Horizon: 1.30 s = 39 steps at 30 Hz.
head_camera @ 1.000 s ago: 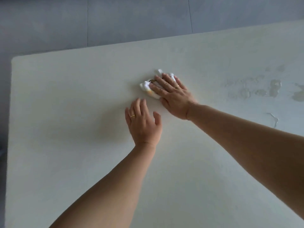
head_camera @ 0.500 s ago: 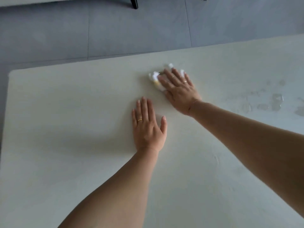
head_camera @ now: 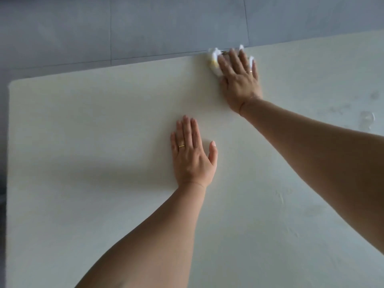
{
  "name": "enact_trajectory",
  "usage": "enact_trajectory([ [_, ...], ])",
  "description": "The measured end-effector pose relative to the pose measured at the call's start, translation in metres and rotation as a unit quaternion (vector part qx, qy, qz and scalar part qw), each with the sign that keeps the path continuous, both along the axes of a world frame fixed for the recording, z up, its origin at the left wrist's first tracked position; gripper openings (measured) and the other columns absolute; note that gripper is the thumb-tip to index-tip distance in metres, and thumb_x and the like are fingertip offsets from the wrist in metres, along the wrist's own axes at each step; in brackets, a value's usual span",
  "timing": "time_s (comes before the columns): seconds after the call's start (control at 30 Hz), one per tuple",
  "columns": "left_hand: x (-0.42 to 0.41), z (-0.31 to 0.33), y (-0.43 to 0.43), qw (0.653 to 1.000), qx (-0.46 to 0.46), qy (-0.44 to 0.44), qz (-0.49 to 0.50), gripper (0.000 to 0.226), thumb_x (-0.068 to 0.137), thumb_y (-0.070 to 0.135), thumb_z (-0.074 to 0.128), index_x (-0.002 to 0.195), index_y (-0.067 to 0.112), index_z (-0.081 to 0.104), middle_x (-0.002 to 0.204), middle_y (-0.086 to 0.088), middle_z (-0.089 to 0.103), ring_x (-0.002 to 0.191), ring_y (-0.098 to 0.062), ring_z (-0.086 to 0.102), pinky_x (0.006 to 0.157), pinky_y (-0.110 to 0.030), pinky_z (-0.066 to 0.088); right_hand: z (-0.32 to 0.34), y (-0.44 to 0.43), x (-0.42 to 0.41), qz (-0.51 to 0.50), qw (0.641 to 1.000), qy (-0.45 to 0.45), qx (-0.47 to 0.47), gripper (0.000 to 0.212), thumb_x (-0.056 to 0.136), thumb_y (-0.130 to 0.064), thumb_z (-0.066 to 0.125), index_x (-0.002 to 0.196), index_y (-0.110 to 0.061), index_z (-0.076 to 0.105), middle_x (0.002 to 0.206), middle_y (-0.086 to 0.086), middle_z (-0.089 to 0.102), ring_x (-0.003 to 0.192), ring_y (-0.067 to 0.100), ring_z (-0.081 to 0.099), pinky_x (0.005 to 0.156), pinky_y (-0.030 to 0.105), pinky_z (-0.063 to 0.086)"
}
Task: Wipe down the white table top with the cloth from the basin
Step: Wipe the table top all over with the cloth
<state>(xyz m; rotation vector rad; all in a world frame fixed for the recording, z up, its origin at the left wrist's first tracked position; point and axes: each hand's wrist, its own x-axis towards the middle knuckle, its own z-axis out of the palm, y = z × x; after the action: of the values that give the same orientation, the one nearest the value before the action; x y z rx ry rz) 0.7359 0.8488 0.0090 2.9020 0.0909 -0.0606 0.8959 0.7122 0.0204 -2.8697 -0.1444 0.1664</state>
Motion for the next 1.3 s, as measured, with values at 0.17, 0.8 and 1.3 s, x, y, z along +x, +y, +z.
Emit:
enact_trajectory([
  [0.17,-0.001,-0.002,0.000,1.000,-0.001,0.002,0.002,0.069,0.090,0.044,0.033,0.147,0.005,0.025,0.157,-0.011,0.019,0.145,-0.028,0.017,0.118,-0.041,0.008,0.003,0.042,0.013,-0.151,0.988,0.032,-0.003,0.060,0.094,-0.018,0.030,0.151,-0.026,0.012,0.159,0.005,0.001,0.145,0.028,-0.007,0.116,0.048,-0.008],
  [0.8,-0.001,-0.001,0.002,1.000,0.015,-0.001,0.000,0.070,0.090,0.045,0.030,0.146,0.004,0.027,0.156,-0.013,0.022,0.145,-0.029,0.017,0.118,-0.042,0.010,-0.001,-0.006,-0.014,0.019,1.000,-0.001,0.007,0.056,0.096,-0.026,0.032,0.150,-0.028,0.016,0.159,0.003,0.007,0.146,0.027,-0.001,0.118,0.043,-0.006],
  [1.3,-0.001,-0.001,0.001,0.999,0.032,-0.011,-0.004,0.071,0.089,0.045,0.028,0.146,0.003,0.027,0.156,-0.014,0.021,0.145,-0.028,0.016,0.118,-0.042,0.010,0.002,-0.058,-0.048,0.052,0.999,0.004,0.001,0.055,0.097,-0.028,0.035,0.150,-0.025,0.019,0.159,0.006,0.008,0.146,0.028,0.001,0.117,0.042,-0.004],
])
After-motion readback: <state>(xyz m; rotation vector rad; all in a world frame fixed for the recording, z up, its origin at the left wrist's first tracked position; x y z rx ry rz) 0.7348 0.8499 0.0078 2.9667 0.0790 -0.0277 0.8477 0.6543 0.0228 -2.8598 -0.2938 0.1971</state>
